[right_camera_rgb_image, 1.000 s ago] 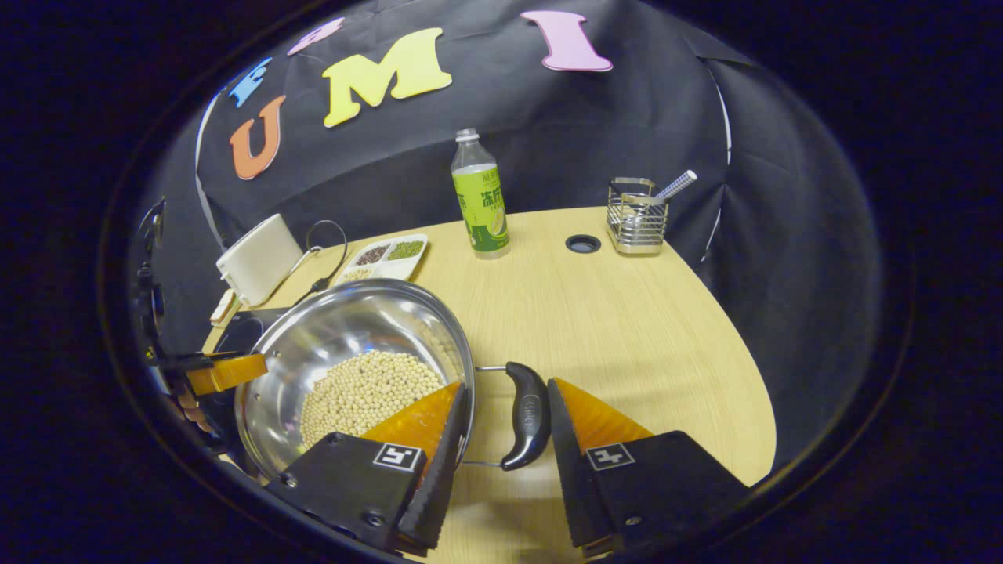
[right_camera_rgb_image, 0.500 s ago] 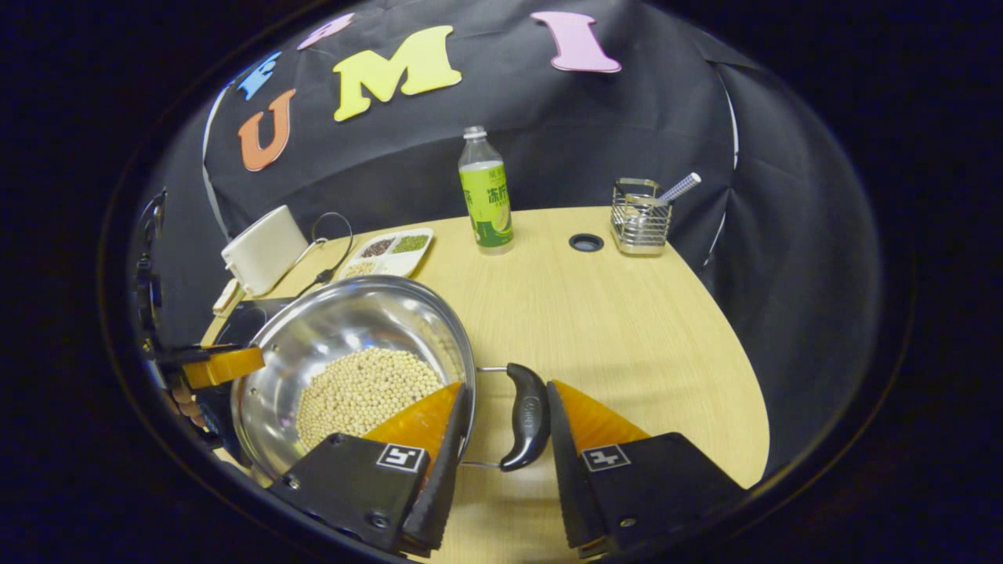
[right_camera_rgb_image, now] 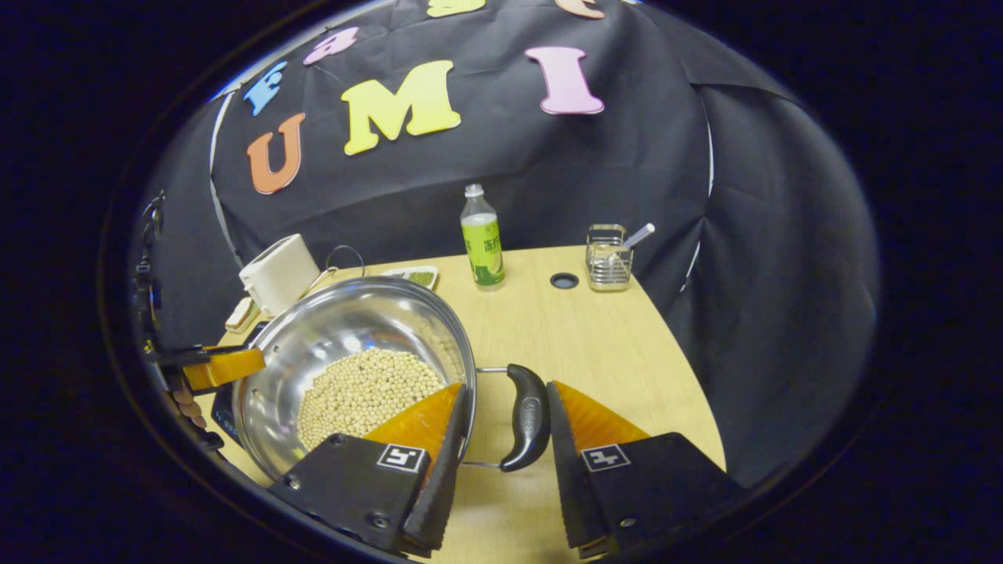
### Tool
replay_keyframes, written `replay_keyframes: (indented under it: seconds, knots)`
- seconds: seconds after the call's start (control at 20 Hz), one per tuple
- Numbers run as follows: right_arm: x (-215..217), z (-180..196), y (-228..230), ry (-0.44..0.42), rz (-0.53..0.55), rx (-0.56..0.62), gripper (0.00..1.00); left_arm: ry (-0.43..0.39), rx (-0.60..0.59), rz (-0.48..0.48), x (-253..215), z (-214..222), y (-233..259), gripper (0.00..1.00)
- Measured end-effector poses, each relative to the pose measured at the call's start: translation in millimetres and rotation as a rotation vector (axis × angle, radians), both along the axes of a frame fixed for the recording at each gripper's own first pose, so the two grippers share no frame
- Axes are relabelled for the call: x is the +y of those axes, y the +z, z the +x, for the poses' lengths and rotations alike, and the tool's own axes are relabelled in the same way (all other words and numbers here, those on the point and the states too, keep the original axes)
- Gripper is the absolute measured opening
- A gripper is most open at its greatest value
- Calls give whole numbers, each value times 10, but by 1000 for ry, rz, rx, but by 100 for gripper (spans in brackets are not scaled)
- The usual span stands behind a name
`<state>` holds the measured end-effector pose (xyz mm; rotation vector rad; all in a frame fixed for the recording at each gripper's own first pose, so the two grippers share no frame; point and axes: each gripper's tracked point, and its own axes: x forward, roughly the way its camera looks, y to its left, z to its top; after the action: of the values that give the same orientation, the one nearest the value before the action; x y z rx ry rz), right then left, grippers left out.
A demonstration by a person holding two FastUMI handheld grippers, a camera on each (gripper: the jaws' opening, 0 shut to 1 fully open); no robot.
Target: First push the handle of the pot to place it horizontally, then grasp the pot with both hands and set it on the induction cooktop.
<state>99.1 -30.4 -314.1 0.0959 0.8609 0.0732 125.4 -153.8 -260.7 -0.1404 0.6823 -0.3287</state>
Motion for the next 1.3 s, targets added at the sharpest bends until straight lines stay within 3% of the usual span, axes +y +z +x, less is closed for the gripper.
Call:
replay_keyframes:
  seconds: [0.55, 0.95, 1.3]
  knots:
    - [512, 157, 756, 0, 19, 12, 59, 13, -107, -36, 609, 163, 764, 52]
    - [1486, 352, 937, 87, 32, 0, 58, 127, -136, -56, 1546, 243, 817, 52]
    - [2376, 454, 706, 168, 40, 32, 58, 230, -110, -26, 2323, 301, 589, 52]
